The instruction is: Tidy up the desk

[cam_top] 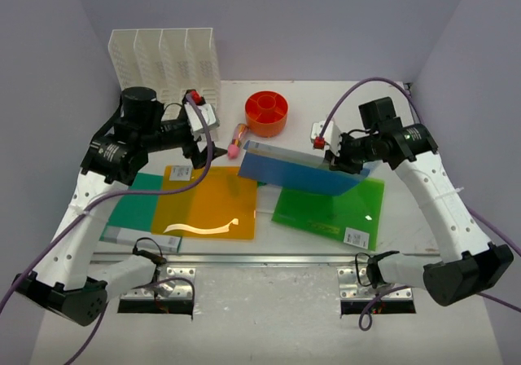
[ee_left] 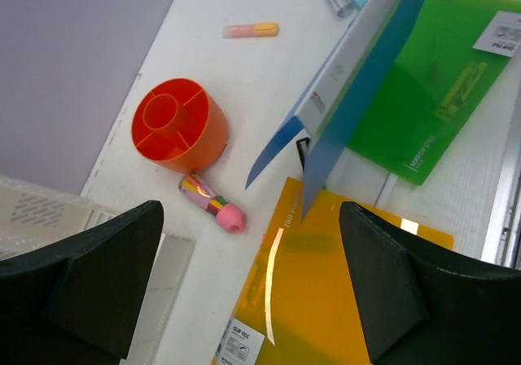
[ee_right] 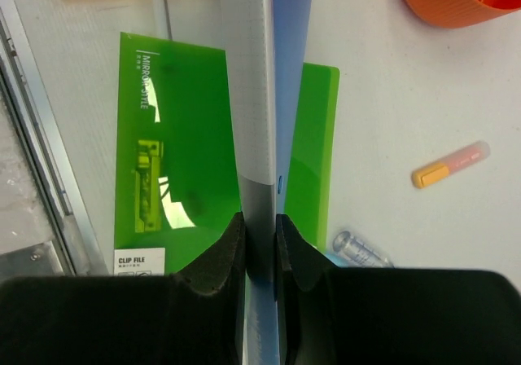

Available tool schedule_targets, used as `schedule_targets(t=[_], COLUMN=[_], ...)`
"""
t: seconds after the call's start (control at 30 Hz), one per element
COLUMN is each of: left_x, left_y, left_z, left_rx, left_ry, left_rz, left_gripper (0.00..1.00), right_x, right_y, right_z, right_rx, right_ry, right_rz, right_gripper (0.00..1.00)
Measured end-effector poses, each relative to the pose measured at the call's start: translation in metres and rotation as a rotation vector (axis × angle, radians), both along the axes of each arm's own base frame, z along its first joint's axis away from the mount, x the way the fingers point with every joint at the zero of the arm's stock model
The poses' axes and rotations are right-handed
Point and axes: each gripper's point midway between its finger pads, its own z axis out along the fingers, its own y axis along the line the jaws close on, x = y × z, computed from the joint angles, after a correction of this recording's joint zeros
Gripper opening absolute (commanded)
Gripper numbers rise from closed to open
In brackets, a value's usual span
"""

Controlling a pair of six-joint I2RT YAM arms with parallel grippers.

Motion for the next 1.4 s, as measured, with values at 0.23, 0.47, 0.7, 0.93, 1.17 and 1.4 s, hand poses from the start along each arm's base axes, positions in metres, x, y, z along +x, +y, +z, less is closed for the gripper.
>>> schedule_targets(t=[0.23,0.47,0.7,0.93,1.17,1.4], left_x=[-0.035,-0.055,-0.036,-0.028,-0.032,-0.039], left_y=[-0.053,-0.080,-0.090,-0.092,-0.091,-0.091], left_z=[-0.032,-0.068,-0.091,-0.120,-0.133,-0.147], left_rx=[0.124,0.200,0.230,0.268,0.277,0.280], left_ry=[0.068,0.125,0.134,0.178,0.215,0.259], left_rz=[-0.228,-0.313,-0.271,-0.246,-0.244,-0.246], left_gripper=[0.76,0.67,0.46,0.33,0.00,0.00], right_x=[-0.015,-0.026,-0.030,-0.037,-0.043,-0.046], right_y=[0.015,0.027,0.029,0.031,0.032,0.031], right_z=[-0.005,-0.007,-0.007,-0.004,-0.004,-0.016], right_rx=[-0.042,-0.055,-0.048,-0.027,-0.008,0.028], right_ry=[0.030,0.049,0.065,0.077,0.088,0.068], right_rz=[0.025,0.042,0.038,0.055,0.059,0.021], right_gripper=[0.00,0.00,0.02,0.02,0.33,0.67])
